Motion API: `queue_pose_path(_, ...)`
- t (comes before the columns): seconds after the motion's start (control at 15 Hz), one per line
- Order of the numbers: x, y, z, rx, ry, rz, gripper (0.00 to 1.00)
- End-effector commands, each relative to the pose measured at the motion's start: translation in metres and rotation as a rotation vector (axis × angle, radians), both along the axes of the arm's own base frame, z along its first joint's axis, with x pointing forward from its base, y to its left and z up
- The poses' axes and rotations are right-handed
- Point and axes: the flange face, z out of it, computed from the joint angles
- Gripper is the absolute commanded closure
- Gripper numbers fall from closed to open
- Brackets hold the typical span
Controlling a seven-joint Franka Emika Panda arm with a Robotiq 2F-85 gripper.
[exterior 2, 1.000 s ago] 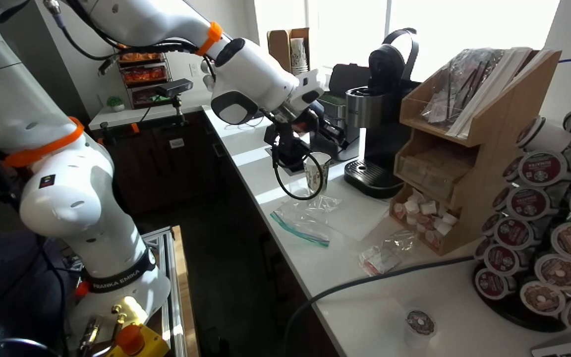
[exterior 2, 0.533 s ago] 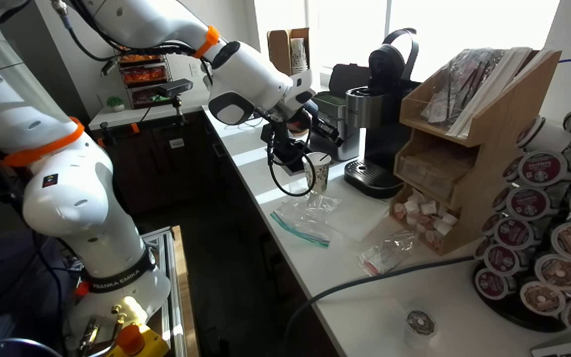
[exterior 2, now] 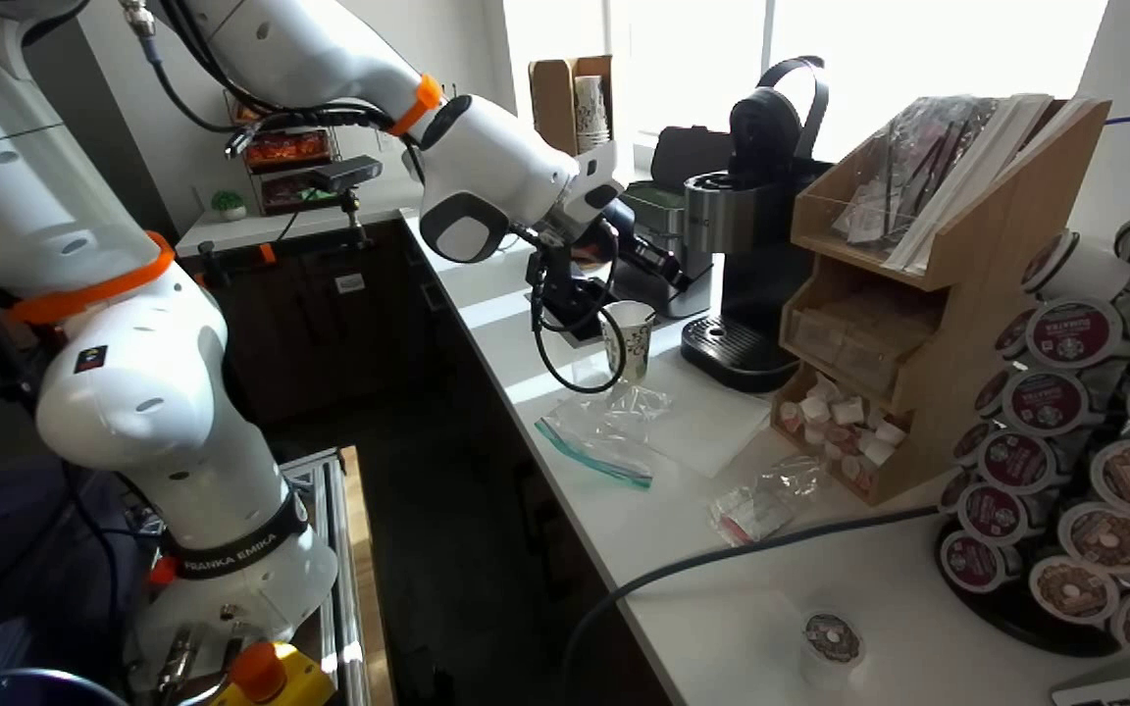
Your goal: Put the black straw in the coffee cup on the left.
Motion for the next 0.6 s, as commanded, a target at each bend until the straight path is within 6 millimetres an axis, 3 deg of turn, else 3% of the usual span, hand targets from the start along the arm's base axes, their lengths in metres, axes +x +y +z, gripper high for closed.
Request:
queue_pose_path(0.0, -0.008, 0.003, -0.018, -0.021, -0.021, -0.081, 0.99)
queue_pose_path(0.53, 0.000, 0.038, -0.018, 0.030, -0.037, -0.087, 0.99)
